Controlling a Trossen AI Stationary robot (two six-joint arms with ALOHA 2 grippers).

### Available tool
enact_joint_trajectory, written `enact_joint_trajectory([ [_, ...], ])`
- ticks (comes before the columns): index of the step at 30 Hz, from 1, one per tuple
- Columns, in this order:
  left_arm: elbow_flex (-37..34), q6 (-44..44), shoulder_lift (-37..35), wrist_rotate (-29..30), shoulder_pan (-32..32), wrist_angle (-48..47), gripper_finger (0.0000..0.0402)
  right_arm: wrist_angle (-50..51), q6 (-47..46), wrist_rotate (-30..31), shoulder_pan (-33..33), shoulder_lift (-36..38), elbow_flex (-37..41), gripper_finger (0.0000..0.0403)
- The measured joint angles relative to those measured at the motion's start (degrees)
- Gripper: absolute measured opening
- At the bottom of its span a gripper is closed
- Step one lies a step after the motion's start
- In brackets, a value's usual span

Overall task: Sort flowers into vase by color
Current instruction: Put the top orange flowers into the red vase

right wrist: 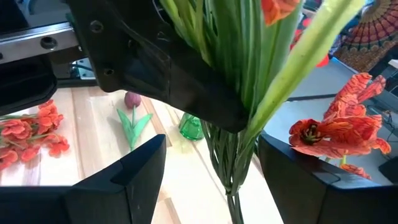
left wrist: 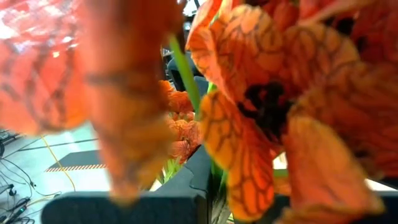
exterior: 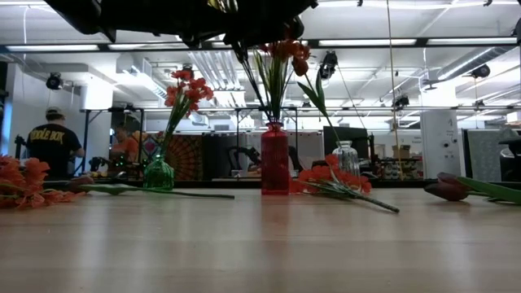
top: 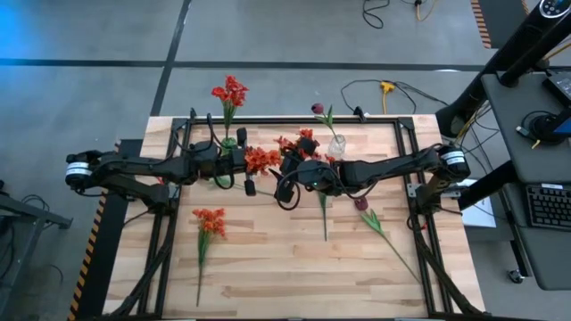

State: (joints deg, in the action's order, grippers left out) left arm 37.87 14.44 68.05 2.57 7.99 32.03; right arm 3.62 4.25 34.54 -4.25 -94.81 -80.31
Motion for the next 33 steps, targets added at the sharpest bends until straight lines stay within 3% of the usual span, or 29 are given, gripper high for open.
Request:
enact_joint_trajectory([
  [21,0.0,0.0,0.0,0.0,0.0,-0.3,0.0012,0.6,2.8,1.7,-1.8,0.4,0.0,0.0280],
  [33,0.0,0.2,0.0,1.8,0.0,-0.6,0.0012,1.9,0.8,1.7,-2.1,0.6,0.0,0.0279],
])
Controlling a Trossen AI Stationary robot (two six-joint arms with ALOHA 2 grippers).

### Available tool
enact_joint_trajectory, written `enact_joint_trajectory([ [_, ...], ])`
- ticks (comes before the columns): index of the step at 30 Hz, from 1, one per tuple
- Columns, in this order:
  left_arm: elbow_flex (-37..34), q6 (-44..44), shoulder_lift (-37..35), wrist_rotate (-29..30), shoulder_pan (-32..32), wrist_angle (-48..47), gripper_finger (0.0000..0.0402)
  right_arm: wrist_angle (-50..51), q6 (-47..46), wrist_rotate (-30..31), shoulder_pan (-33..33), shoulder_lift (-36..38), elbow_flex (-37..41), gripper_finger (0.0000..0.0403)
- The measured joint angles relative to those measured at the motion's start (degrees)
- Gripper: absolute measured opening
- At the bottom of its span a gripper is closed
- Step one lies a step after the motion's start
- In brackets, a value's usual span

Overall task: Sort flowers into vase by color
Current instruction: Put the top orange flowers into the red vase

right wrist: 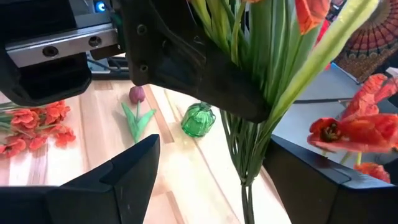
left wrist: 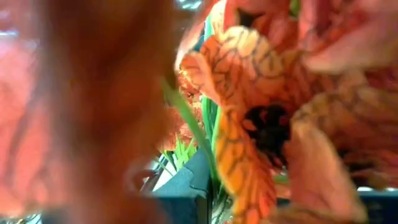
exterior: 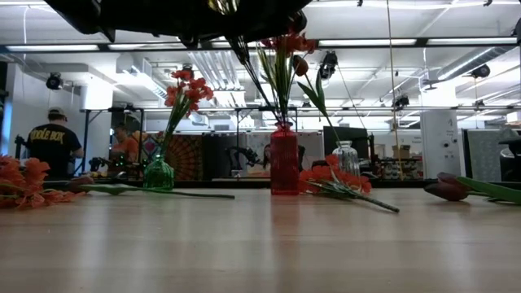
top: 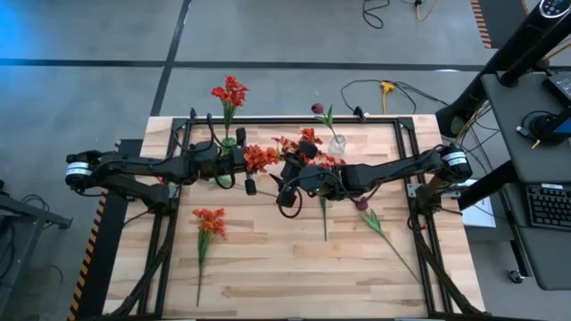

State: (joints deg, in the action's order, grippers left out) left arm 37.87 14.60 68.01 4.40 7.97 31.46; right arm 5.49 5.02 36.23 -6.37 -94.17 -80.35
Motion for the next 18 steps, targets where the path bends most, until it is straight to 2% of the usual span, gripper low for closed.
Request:
enact_joint_trajectory([
  [18,0.0,0.1,0.0,0.0,0.0,-0.5,0.0012,3.5,-2.8,0.0,-0.7,0.0,0.5,0.0274],
])
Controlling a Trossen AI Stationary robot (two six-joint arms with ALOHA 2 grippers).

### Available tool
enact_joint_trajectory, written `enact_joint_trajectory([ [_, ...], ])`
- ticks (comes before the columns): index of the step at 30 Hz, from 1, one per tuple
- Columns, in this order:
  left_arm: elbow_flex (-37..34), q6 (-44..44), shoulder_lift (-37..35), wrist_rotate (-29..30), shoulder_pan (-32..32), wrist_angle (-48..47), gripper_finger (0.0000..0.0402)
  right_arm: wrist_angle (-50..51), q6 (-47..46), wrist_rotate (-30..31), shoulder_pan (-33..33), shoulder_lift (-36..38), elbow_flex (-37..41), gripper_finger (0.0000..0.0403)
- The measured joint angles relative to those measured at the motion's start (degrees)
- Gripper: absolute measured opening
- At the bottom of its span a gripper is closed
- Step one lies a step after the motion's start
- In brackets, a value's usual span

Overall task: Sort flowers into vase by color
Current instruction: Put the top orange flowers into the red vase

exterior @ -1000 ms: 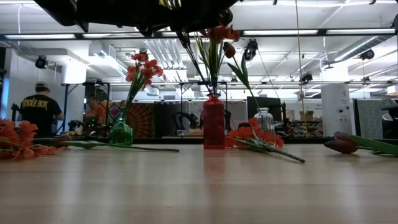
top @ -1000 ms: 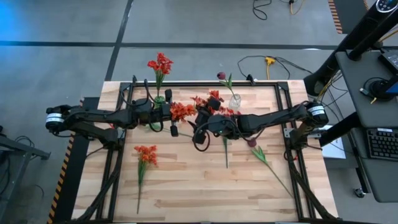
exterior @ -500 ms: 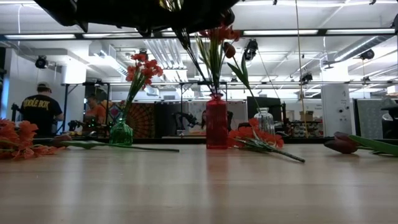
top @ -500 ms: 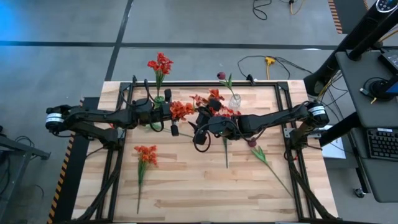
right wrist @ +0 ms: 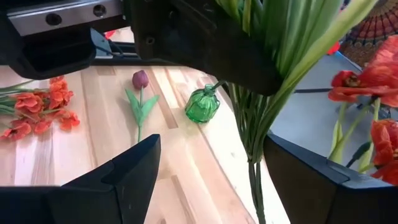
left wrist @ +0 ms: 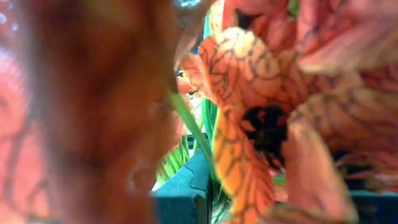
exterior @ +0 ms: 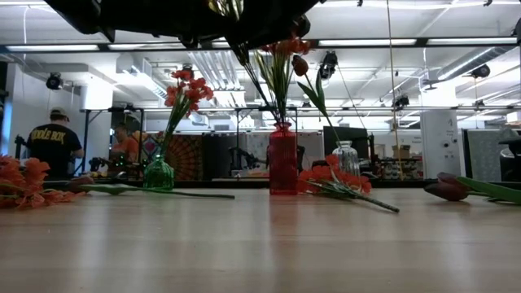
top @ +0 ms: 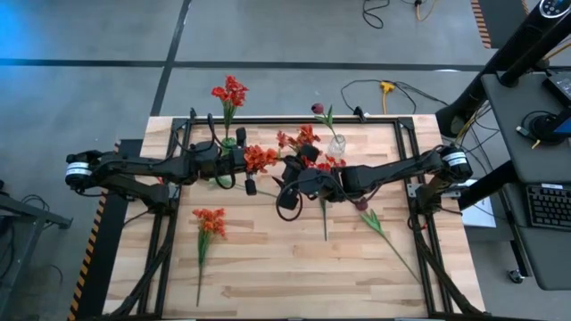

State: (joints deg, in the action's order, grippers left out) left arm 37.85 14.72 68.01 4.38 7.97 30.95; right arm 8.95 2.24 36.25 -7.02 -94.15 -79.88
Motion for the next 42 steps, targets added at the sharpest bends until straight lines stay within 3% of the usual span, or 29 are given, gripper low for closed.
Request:
enact_joint_trajectory([
  [15,0.0,0.0,0.0,0.0,0.0,-0.1,0.0012,2.6,-1.3,-0.2,-0.7,0.8,-0.4,0.0274],
  [28,0.0,0.0,0.0,0.0,0.0,-0.2,0.0012,15.8,-9.8,-3.2,-4.6,5.1,-0.5,0.0274],
  [35,0.0,0.0,0.0,0.0,0.0,-0.2,0.0012,16.3,-6.5,-6.9,-5.8,5.2,-0.3,0.0274],
  [42,0.0,0.0,0.0,0.0,0.0,-0.1,0.0012,12.8,-0.4,-3.8,-5.7,5.2,-0.3,0.0274],
])
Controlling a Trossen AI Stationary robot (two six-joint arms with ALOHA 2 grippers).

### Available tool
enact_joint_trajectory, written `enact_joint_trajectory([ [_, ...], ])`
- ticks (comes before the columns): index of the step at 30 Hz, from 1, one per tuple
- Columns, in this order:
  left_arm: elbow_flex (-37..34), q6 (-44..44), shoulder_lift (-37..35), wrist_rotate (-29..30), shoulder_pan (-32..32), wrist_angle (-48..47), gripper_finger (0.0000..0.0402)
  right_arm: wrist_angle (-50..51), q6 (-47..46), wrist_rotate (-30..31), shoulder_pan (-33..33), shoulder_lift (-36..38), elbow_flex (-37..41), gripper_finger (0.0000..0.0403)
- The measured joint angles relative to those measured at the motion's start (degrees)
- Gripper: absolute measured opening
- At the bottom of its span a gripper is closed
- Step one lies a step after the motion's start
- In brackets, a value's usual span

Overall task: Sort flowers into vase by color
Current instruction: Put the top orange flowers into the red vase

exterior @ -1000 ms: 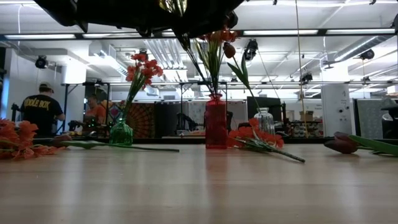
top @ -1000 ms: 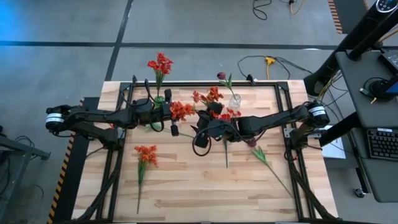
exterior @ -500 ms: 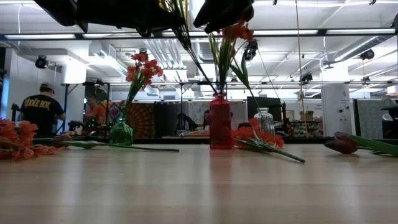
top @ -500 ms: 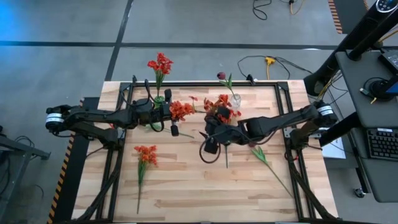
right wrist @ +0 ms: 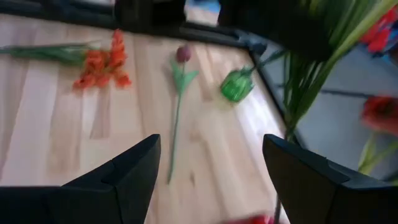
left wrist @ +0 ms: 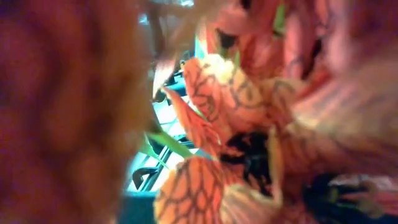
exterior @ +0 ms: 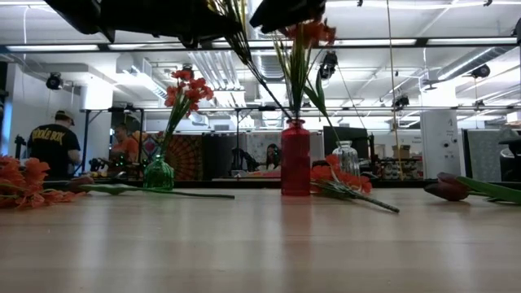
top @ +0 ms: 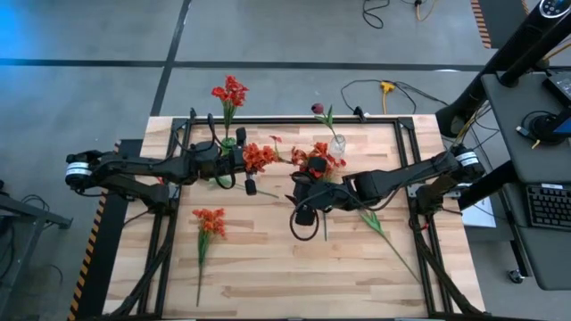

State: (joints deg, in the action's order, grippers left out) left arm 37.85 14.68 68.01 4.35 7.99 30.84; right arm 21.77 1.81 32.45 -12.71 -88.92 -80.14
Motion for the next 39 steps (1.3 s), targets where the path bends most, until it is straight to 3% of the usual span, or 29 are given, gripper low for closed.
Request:
enact_joint_trajectory([
  [10,0.0,0.0,0.0,0.0,0.0,-0.2,0.0012,-7.5,8.2,0.6,0.3,0.0,0.0,0.0274],
  [26,0.0,0.0,0.0,0.0,0.0,-0.1,0.0012,-4.3,-3.1,-0.8,2.6,-0.4,2.9,0.0288],
  [33,0.0,0.0,0.0,0.0,0.0,0.0,0.0012,-7.5,5.0,1.9,2.6,-0.4,5.4,0.0323],
  [39,0.0,0.0,0.0,0.0,0.0,-0.3,0.0012,-7.6,14.5,-1.7,2.3,-0.4,5.4,0.0333],
])
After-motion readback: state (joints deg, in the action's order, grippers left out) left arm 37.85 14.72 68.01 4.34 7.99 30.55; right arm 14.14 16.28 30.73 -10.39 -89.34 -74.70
